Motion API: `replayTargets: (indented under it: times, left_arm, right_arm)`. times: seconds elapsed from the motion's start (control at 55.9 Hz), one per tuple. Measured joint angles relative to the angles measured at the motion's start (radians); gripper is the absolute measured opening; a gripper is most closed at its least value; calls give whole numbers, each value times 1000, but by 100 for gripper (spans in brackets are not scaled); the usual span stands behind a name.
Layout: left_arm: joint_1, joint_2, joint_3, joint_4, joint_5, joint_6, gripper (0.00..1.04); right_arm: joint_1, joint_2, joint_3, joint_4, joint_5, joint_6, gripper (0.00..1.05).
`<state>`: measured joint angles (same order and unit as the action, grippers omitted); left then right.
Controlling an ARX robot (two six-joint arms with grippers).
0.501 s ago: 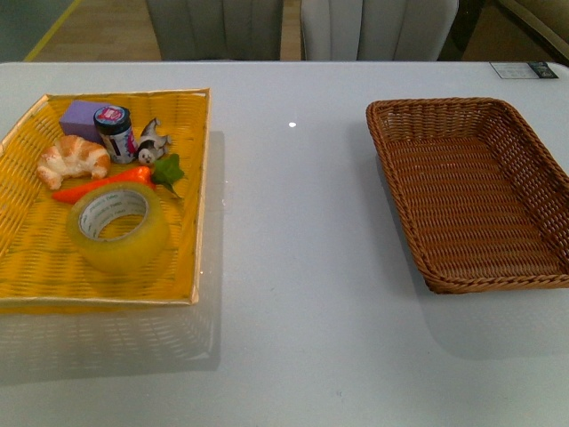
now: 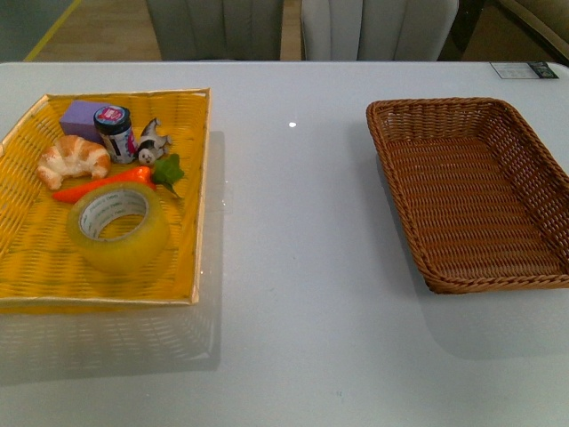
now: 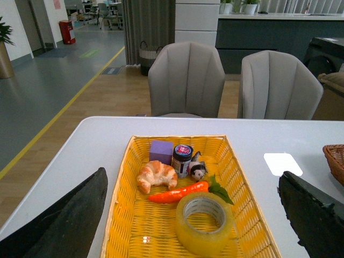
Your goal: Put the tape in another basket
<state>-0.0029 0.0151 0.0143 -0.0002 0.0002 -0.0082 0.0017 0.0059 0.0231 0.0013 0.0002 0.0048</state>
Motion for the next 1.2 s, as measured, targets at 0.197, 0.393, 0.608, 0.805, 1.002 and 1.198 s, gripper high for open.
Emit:
replayTargets:
  times: [0.197, 0.393, 0.608, 0.805, 1.002, 1.198]
  left_arm:
    - [56, 73, 60, -159, 179, -92, 96]
    - [174, 569, 259, -182, 460, -277, 96]
    - [148, 1091, 383, 213, 364, -225, 96]
    - [74, 1651, 585, 378, 242, -182, 96]
    - [70, 1949, 736, 375, 195, -238, 96]
    - [63, 2123, 868, 337, 156, -251, 96]
  right_arm:
    - [0, 0, 0, 0, 2, 0, 96]
    - [0, 0, 0, 0, -1, 0, 96]
    - [0, 0, 0, 0, -1, 0, 96]
    - [0, 0, 0, 0, -1, 0, 96]
    - [0, 0, 0, 0, -1, 0, 96]
    - [0, 0, 0, 0, -1, 0, 96]
